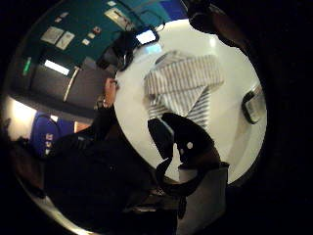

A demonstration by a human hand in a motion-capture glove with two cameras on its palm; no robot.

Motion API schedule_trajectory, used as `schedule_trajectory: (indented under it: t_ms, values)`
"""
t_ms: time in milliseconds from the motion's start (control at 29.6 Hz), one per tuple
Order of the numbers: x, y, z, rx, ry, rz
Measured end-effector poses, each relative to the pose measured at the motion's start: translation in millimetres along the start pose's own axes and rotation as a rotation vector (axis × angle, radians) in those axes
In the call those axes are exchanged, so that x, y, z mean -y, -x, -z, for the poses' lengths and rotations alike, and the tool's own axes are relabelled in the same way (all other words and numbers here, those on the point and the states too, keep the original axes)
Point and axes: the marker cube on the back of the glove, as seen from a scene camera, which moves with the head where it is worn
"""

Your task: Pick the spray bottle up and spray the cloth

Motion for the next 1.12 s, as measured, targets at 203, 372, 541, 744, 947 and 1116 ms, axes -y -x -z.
schedule_trajectory:
  t_ms: [203,372,541,744,947,1116]
  values:
    - [24,-56,24,-0.025,-0.131,-0.153]
    - [30,-102,27,0.161,-0.227,-0.278]
    - [27,-129,4,0.472,-0.253,-0.357]
    - [22,-149,-32,0.860,-0.323,-0.400]
    - [23,-155,-57,1.002,-0.332,-0.420]
    - [28,-148,-72,1.016,-0.376,-0.362]
